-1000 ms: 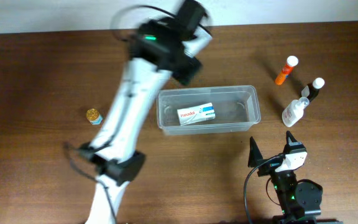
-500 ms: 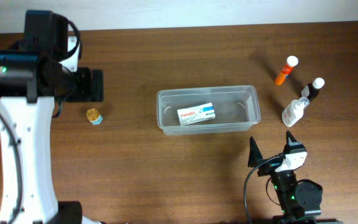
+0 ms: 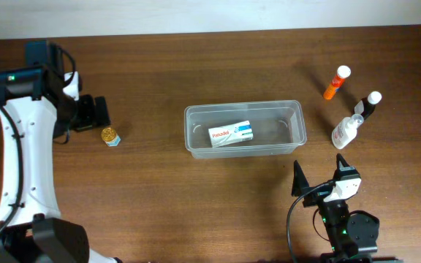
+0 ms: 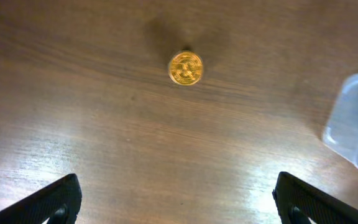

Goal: Pack container
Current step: 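Move the left gripper back to the small gold-lidded jar, then lower the left gripper around the gold-lidded jar and grasp it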

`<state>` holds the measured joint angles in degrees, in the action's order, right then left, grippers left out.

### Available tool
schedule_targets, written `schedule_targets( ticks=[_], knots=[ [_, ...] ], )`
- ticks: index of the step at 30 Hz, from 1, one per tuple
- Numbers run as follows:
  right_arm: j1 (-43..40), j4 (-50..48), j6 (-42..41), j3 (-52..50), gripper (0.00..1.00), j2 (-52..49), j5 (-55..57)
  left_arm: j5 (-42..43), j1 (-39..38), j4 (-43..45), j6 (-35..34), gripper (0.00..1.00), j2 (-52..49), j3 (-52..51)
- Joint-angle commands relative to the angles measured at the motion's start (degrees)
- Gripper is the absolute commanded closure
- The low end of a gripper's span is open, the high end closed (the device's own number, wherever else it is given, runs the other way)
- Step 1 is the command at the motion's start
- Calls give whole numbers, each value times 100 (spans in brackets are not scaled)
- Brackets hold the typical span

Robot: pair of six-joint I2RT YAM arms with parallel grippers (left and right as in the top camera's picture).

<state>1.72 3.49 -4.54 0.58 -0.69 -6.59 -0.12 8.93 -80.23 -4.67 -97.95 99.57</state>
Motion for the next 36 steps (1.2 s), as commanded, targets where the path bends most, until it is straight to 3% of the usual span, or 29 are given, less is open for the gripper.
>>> schedule_targets(
  ticks=[1, 22, 36],
  knots=[
    [52, 37, -37, -26, 2, 37, -50, 258, 184, 184, -92, 1, -61, -208],
    [52, 37, -37, -26, 2, 37, -50, 459, 59, 1084, -90, 1, -1926, -232],
    [52, 37, -37, -26, 2, 37, -50, -11, 59, 1263, -114, 4, -2706, -232]
  ],
)
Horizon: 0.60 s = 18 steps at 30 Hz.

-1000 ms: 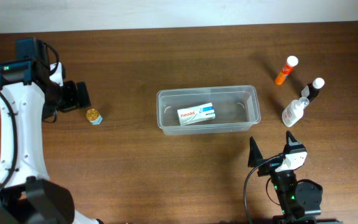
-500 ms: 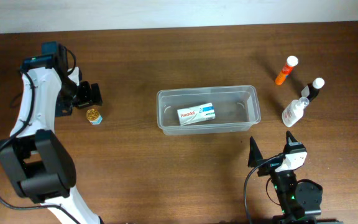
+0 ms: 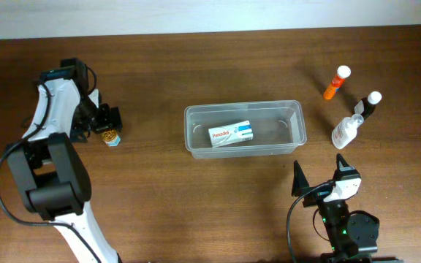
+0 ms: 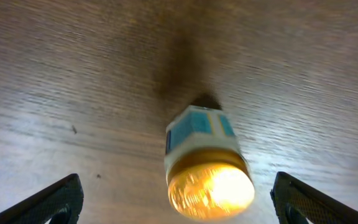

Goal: Pack container
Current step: 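Lower the left gripper around the gold-lidded jar and grasp it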

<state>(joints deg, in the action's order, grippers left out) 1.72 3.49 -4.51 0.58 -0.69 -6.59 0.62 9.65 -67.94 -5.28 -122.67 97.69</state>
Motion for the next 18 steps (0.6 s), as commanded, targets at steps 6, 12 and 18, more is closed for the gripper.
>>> schedule_targets(
  ticks=[6, 12, 18],
  knots=[
    [52, 37, -39, -26, 2, 37, -50, -87, -13, 153, -50, 4, -367, -44],
    [52, 37, -39, -26, 2, 37, -50, -87, -13, 177, -52, 24, -376, -44],
    [52, 37, -37, -26, 2, 37, -50, -85, -13, 131, -52, 37, -376, -44]
  ],
)
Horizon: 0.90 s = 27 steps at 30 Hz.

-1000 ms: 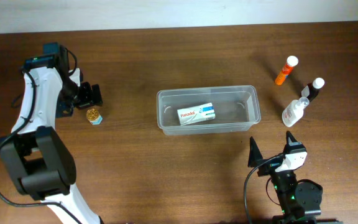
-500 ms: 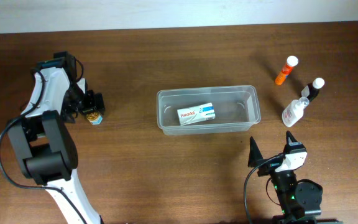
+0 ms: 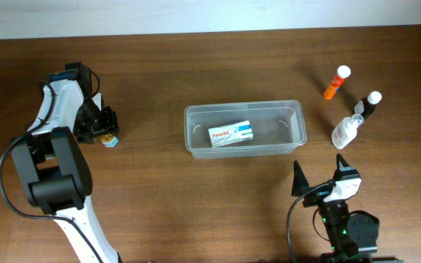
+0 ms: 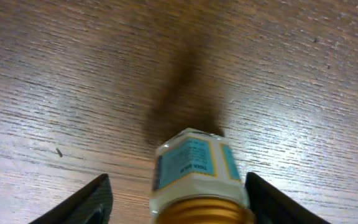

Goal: Pack container
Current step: 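Lower the left gripper around the gold-lidded jar and grasp it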

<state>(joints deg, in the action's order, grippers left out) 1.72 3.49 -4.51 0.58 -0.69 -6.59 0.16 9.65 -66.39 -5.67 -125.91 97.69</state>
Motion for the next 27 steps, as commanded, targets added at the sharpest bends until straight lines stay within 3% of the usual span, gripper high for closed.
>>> schedule_targets(
  ticks=[1, 16, 27],
  knots=[
    [52, 37, -39, -26, 2, 37, -50, -39, -13, -37, -13, 39, -52, -44],
    [52, 37, -39, -26, 2, 37, -50, 13, -13, -267, -11, 47, -50, 11],
    [52, 37, -37, -26, 2, 37, -50, 118, -13, -1008, -11, 56, -50, 896]
  ],
)
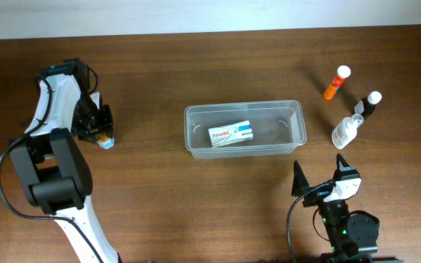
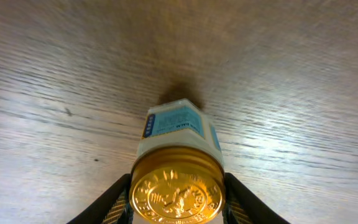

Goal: Pack container
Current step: 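Lower the left gripper around the gold-lidded jar and grasp it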

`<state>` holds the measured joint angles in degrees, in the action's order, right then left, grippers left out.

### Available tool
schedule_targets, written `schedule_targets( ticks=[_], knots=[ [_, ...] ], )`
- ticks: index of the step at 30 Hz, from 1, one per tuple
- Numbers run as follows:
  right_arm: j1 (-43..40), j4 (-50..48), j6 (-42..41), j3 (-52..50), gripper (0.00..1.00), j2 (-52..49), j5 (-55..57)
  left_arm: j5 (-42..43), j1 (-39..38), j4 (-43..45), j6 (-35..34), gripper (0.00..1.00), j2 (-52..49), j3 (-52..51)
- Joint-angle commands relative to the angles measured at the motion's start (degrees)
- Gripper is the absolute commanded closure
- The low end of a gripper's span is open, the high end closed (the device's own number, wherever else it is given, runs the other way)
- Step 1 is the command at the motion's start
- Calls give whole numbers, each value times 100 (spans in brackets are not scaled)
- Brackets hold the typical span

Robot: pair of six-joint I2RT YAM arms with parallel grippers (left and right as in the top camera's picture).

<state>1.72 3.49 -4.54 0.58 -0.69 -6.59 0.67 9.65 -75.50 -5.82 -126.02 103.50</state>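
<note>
A small jar with a gold lid and blue-white label point(image 2: 178, 163) fills the left wrist view, and my left gripper point(image 2: 178, 198) is shut on its lid, one finger on each side. Overhead, the jar point(image 1: 105, 139) sits at the table's left under my left gripper point(image 1: 97, 126). The clear plastic container point(image 1: 296, 124) stands mid-table with a white medicine box point(image 1: 230, 134) inside. My right gripper point(image 1: 319, 180) rests at the front right, its jaws spread apart.
At the back right stand an orange bottle point(image 1: 335, 82), a dark bottle with a white cap point(image 1: 369, 104) and a clear spray bottle point(image 1: 345, 131). Bare wooden table point(image 1: 152, 197) lies between the jar and the container.
The left fingers, then spread either side of the jar, have closed onto its gold lid. The jar now shows a little higher above the wood. The right arm is unchanged.
My left gripper first hung open well above the jar. Then it was low and close over it, fingers wide. Then the fingers straddled the jar, narrower. Now they are shut on the lid. The container, the box and the bottles have stayed put.
</note>
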Motion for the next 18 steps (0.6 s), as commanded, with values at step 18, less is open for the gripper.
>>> schedule_targets(
  ticks=[18],
  knots=[
    [52, 37, -37, -26, 2, 37, -50, 227, -13, -402, 4, 60, -28, 671]
  ],
)
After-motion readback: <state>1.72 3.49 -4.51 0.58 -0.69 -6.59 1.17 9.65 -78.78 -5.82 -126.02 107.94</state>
